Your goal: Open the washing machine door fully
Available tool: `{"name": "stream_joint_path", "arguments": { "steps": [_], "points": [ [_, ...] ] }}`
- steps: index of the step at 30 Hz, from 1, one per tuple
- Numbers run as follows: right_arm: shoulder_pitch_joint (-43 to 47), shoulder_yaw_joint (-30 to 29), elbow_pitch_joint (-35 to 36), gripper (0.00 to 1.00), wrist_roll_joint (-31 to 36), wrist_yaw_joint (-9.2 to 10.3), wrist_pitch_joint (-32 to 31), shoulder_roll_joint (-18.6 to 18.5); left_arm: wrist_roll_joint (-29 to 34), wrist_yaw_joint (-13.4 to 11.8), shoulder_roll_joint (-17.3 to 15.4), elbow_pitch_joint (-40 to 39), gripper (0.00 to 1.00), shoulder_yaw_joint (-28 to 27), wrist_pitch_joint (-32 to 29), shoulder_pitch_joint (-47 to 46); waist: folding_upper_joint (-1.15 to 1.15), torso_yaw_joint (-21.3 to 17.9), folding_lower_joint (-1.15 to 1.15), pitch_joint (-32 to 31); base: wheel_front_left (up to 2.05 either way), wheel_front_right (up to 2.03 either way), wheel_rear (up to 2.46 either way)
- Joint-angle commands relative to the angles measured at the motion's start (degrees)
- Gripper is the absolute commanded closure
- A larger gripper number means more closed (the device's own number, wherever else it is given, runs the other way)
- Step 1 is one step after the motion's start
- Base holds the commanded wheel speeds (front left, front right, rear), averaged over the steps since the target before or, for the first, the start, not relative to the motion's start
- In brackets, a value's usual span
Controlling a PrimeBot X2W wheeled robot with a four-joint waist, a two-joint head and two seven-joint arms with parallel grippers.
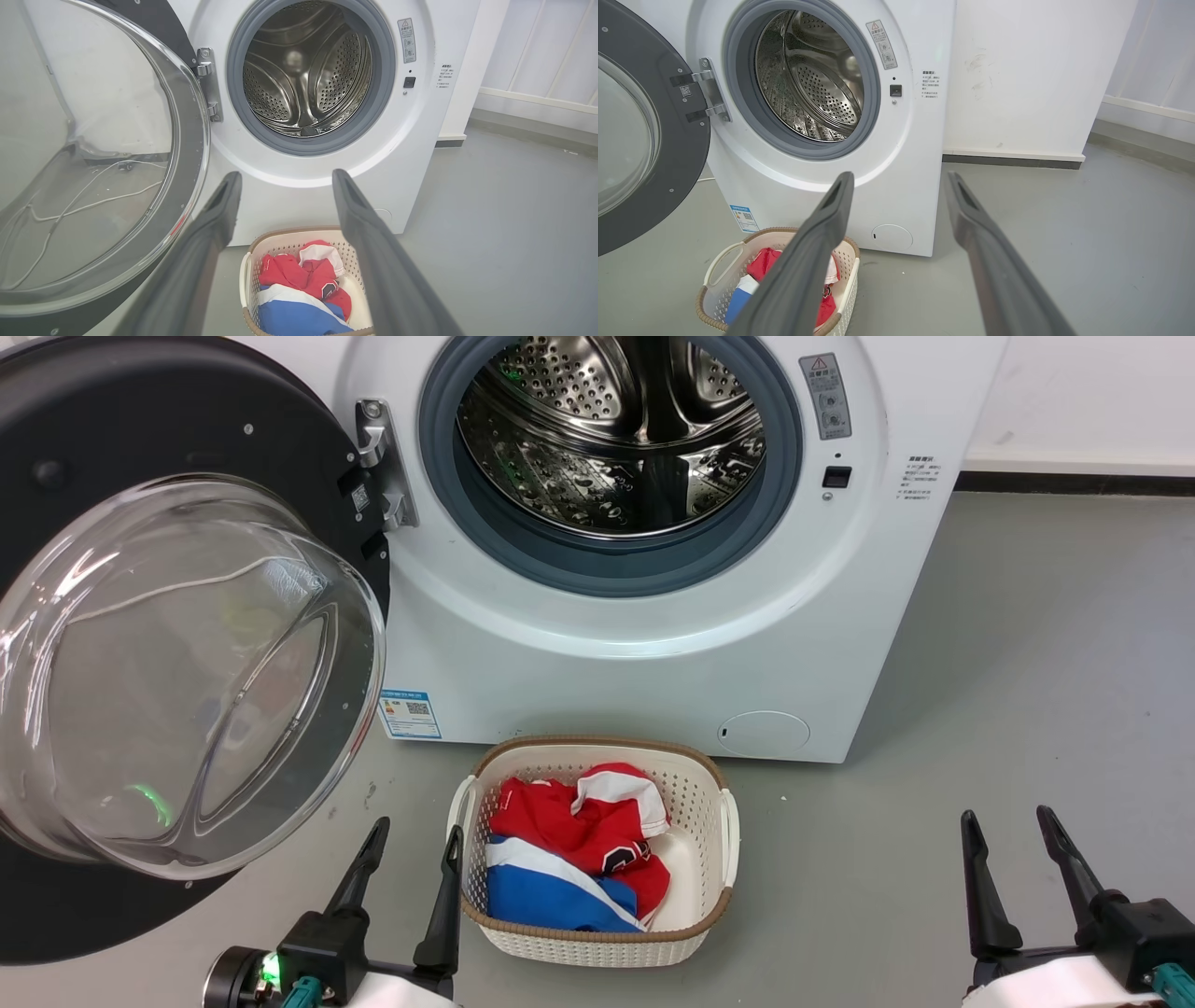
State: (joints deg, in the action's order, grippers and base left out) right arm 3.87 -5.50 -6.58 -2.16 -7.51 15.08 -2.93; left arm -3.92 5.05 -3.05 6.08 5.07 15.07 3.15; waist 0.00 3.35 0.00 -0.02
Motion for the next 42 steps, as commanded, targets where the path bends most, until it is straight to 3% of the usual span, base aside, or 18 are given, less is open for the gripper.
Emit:
{"name": "stream_joint_path", "arguments": {
  "steps": [1, 8, 9, 13, 30, 42],
  "points": [
    [-0.1, 0.0, 0.1, 0.0, -0.5, 0.04, 0.1, 0.1, 0.1, 0.2, 0.1, -0.1, 0.0, -0.2, 0.1, 0.3, 0.0, 0.0, 0.0, 0.0, 0.0, 0.0, 0.0],
    [-0.1, 0.1, 0.1, 0.0, -0.8, 0.04, 0.1, 0.1, -2.0, 0.5, 0.2, 1.0, 0.0, -0.8, 0.1, 0.5, 0.0, 0.2, 0.0, -0.3, 0.0, 0.0, 0.0],
    [0.0, 0.1, 0.0, 1.0, -0.4, 0.0, 0.0, 0.0, -2.2, 0.5, 0.1, 1.1, 1.0, -0.8, 0.0, 0.2, 0.0, 0.2, 0.0, -0.3, 0.0, 0.0, 0.0],
    [0.3, -0.1, -2.1, 1.0, -1.0, 0.0, -0.5, 0.0, -3.0, 0.5, 0.1, 2.7, 1.0, -0.6, -0.3, 0.8, 0.0, 0.2, 0.0, -0.3, 0.0, 0.0, 0.0],
    [-2.2, -0.2, -3.1, 1.0, -21.0, 0.01, -5.2, 0.0, -22.9, 0.9, -0.6, 4.0, 1.0, -2.2, -4.3, -1.6, 0.0, -0.3, 0.0, -0.2, 0.0, 0.0, 0.0],
    [-3.5, -0.3, -3.7, 1.0, -31.9, 0.01, -7.7, 0.0, -33.6, 1.2, -0.9, 4.7, 1.0, -3.2, -6.6, -3.0, 0.0, -0.6, 0.0, -0.2, 0.0, 0.0, 0.0]
  ]
}}
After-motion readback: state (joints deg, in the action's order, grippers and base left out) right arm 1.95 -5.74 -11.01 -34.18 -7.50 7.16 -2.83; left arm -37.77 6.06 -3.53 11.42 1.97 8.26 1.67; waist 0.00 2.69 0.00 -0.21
